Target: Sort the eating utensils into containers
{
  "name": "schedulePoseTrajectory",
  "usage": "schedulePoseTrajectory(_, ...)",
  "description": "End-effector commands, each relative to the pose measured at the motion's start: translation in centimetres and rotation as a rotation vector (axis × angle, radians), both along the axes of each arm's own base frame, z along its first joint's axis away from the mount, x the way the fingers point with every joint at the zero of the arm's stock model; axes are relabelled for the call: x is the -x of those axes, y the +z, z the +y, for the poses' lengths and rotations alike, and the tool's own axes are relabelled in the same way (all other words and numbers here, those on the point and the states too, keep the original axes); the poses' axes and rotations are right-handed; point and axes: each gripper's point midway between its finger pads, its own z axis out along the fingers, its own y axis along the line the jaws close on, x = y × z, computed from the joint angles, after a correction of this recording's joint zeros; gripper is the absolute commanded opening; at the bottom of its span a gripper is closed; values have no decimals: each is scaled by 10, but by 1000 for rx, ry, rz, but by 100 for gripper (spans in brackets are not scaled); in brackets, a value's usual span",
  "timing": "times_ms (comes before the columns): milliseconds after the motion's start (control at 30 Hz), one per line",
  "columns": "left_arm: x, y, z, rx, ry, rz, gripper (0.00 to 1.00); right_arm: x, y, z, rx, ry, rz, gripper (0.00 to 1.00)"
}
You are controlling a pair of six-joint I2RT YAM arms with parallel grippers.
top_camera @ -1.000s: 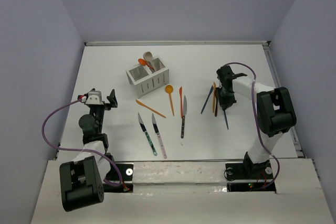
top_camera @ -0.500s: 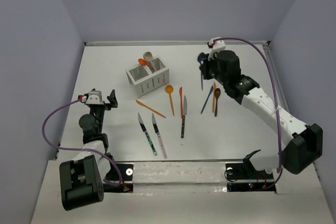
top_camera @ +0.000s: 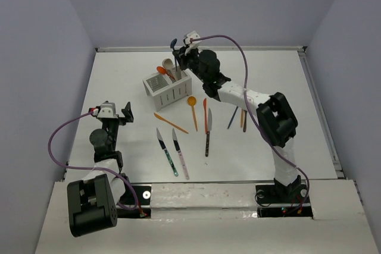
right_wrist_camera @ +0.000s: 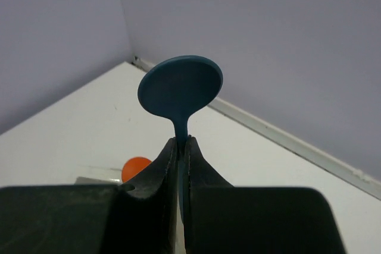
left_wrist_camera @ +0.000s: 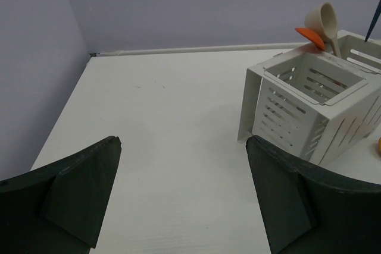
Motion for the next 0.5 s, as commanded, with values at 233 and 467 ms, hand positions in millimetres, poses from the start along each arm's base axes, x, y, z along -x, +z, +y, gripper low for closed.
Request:
schedulePoseTrajectory(233, 25, 33, -4, -69, 10, -210, 99, -11, -45, 13, 66, -1, 27, 0)
schedulePoseTrajectory(467, 25, 32, -4, -73, 6, -207, 99, -11, -64, -7, 180, -79, 111, 43)
